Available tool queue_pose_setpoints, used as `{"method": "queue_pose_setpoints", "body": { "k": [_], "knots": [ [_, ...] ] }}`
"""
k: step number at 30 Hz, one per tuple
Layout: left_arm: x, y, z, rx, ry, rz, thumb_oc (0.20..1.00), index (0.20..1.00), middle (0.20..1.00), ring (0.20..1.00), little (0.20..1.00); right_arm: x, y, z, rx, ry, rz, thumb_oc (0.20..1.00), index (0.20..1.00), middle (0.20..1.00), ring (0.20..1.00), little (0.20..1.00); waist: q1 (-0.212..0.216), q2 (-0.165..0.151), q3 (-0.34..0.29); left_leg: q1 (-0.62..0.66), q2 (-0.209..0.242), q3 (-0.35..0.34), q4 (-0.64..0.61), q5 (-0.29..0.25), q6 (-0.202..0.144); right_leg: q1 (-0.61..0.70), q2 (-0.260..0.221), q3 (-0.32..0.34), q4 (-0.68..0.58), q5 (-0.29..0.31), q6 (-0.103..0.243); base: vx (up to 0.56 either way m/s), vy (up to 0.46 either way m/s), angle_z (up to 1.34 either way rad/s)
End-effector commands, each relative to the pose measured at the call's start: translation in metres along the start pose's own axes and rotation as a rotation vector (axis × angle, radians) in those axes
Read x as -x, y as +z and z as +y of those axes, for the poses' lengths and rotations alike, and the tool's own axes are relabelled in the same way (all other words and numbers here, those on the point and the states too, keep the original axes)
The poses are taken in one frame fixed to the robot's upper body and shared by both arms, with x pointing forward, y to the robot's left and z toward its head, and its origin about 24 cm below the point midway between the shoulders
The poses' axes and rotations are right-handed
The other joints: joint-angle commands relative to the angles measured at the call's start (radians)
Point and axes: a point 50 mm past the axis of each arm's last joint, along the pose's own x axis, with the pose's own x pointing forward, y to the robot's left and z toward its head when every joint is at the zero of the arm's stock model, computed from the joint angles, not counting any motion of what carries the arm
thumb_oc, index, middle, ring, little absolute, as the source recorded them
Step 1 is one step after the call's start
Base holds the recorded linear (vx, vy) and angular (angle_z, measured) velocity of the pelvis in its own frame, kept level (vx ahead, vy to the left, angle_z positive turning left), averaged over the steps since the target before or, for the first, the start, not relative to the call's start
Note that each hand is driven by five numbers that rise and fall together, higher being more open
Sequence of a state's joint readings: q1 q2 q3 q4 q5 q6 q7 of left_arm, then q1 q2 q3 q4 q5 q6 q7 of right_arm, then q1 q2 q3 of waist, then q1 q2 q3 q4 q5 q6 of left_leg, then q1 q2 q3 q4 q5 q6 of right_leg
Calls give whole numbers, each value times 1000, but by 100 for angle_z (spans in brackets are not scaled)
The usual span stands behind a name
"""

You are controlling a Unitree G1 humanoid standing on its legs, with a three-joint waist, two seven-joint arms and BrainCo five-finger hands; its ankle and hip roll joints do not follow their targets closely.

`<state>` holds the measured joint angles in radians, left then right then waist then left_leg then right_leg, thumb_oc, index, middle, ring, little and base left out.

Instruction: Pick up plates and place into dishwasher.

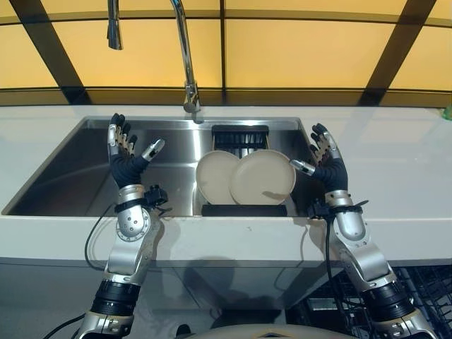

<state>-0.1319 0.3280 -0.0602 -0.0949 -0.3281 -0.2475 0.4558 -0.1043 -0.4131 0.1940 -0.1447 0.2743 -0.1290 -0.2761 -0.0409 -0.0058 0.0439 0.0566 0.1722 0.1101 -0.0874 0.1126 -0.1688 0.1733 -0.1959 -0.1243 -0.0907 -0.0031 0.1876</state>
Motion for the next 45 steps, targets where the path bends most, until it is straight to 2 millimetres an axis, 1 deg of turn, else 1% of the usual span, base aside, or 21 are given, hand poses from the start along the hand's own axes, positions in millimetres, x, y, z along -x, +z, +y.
{"method": "queue_pose_setpoints", "body": {
  "k": [1, 4, 14, 20, 22, 25, 26, 28, 29, 30, 31, 32, 33, 34, 35, 39, 42, 43, 44, 45],
  "knots": [
    [-17, 17, -6, -23, -77, -95, 1000, 1000, 1000, 1000, 1000, -21, 37, -9, -15, -23, -177, 1000, 1000, 1000, 1000, 1000, -2, -15, -20, 49, -61, 18, 40, -142, 85, -87, 61, 9, 54, 3, -64, 0, 0, 0],
    [-17, 20, -8, -26, -107, -111, 1000, 1000, 1000, 1000, 1000, -20, 36, -9, -19, -21, -176, 1000, 1000, 1000, 1000, 1000, -2, -15, -20, 50, -62, 20, 38, -142, 86, -86, 61, 7, 52, 4, -64, 0, 0, 0],
    [-19, 20, -10, -111, -187, -106, 1000, 1000, 1000, 1000, 1000, -19, 35, -8, -34, -19, -166, 1000, 1000, 1000, 1000, 1000, -7, -11, -20, 54, -57, 28, 35, -138, 86, -86, 73, 13, 51, 1, -69, -5, -19, 0],
    [-23, 24, -10, -201, -228, -150, 1000, 1000, 1000, 1000, 1000, -19, 34, -8, -41, -8, -157, 1000, 1000, 1000, 1000, 1000, -17, -8, -23, 53, -44, 28, 42, -134, 81, -87, 93, 30, 54, -6, -80, -8, -67, 0],
    [-26, 27, -11, -244, -253, -172, 1000, 1000, 1000, 1000, 1000, -18, 33, -7, -41, -2, -151, 1000, 1000, 1000, 1000, 1000, -24, -6, -25, 49, -38, 24, 50, -131, 79, -90, 112, 52, 58, -13, -89, -8, -90, 0],
    [-31, 30, -11, -294, -289, -194, 1000, 1000, 1000, 1000, 1000, -18, 32, -9, -37, -3, -145, 1000, 1000, 1000, 1000, 1000, -32, -8, -24, 32, -34, 15, 88, -138, 74, -99, 129, 74, 69, -18, -100, -6, -100, 0],
    [-33, 32, -10, -321, -297, -212, 1000, 1000, 1000, 1000, 1000, -18, 32, -11, -33, -6, -143, 1000, 1000, 1000, 1000, 1000, -37, -11, -19, 29, -35, 14, 135, -162, 69, -94, 131, 78, 74, -28, -103, 10, -101, 0],
    [-36, 34, -9, -351, -302, -231, 1000, 1000, 1000, 1000, 1000, -19, 33, -12, -29, -8, -145, 1000, 1000, 1000, 1000, 1000, -43, -16, -7, -5, -39, 4, 223, -179, 65, -101, 133, 96, 82, -21, -113, -2, -73, -4],
    [-38, 33, -8, -367, -303, -233, 1000, 1000, 1000, 1000, 1000, -19, 33, -12, -32, -9, -145, 1000, 1000, 1000, 1000, 1000, -43, -16, 1, -26, -43, -15, 262, -176, 64, -103, 135, 109, 83, -15, -117, 14, -5, -10],
    [-40, 34, -7, -390, -297, -239, 1000, 1000, 1000, 1000, 1000, -20, 32, -10, -33, -5, -143, 1000, 1000, 1000, 1000, 1000, -42, -12, 8, -42, -50, -42, 273, -170, 67, -105, 139, 126, 82, -9, -119, 30, 26, -13],
    [-41, 34, -7, -400, -295, -245, 1000, 1000, 1000, 1000, 1000, -21, 32, -10, -33, -6, -143, 1000, 1000, 1000, 1000, 1000, -40, -10, 11, -45, -54, -54, 270, -170, 69, -105, 140, 134, 82, -7, -118, 62, 83, -20],
    [-44, 34, -5, -429, -282, -255, 1000, 1000, 1000, 1000, 1000, -24, 31, -6, -29, 10, -141, 1000, 1000, 1000, 1000, 1000, -31, -4, 13, -46, -72, -109, 228, -175, 78, -108, 138, 163, 78, -4, -115, 82, 116, -29],
    [-47, 36, -4, -450, -277, -260, 1000, 1000, 1000, 1000, 1000, -26, 31, -3, -23, 23, -140, 1000, 1000, 1000, 1000, 1000, -26, -1, 12, -45, -84, -136, 206, -177, 81, -112, 135, 179, 79, -6, -113, 32, 101, -55],
    [-47, 36, -4, -450, -277, -262, 1000, 1000, 1000, 1000, 1000, -26, 31, -2, -24, 23, -142, 1000, 1000, 1000, 1000, 1000, -24, -3, 16, -49, -86, -133, 205, -164, 81, -118, 133, 182, 82, 2, -113, 33, 120, -70],
    [-52, 37, -3, -470, -276, -267, 1000, 1000, 1000, 1000, 1000, -28, 32, -1, -19, 26, -138, 1000, 1000, 1000, 1000, 1000, -29, 2, 13, -40, -88, -132, 190, -169, 82, -125, 127, 187, 86, -4, -107, 26, 110, -74],
    [-61, 36, -4, -538, -294, -285, 1000, 1000, 1000, 1000, 1000, -25, 31, -6, -18, 11, -113, 1000, 1000, 1000, 1000, 1000, -67, 20, -1, -8, -72, -88, 143, -167, 75, -142, 109, 193, 103, -14, -86, 121, 138, -30],
    [-69, 34, -9, -505, -335, -248, 1000, 1000, 1000, 1000, 1000, -23, 28, -4, -21, 16, -93, 1000, 1000, 1000, 1000, 1000, -94, 30, -5, 12, -79, -57, 118, -174, 81, -154, 93, 206, 110, -12, -69, 126, 114, -18],
    [-72, 33, -11, -518, -345, -251, 1000, 1000, 1000, 1000, 1000, -22, 26, -2, -28, 23, -84, 1000, 1000, 1000, 1000, 1000, -107, 36, -4, 20, -85, -44, 111, -179, 88, -163, 87, 216, 115, -10, -60, 118, 111, -18],
    [-73, 33, -12, -528, -352, -251, 1000, 1000, 1000, 1000, 1000, -21, 26, -1, -29, 24, -81, 1000, 1000, 1000, 1000, 1000, -110, 37, -3, 23, -87, -39, 109, -182, 90, -166, 85, 221, 118, -9, -57, 150, 115, -23],
    [-74, 32, -14, -538, -367, -244, 1000, 1000, 1000, 1000, 1000, -21, 24, 1, -28, 26, -73, 1000, 1000, 1000, 1000, 1000, -117, 42, -3, 33, -91, -34, 105, -198, 94, -163, 79, 225, 119, -18, -50, 138, 116, -27]
  ]
}}
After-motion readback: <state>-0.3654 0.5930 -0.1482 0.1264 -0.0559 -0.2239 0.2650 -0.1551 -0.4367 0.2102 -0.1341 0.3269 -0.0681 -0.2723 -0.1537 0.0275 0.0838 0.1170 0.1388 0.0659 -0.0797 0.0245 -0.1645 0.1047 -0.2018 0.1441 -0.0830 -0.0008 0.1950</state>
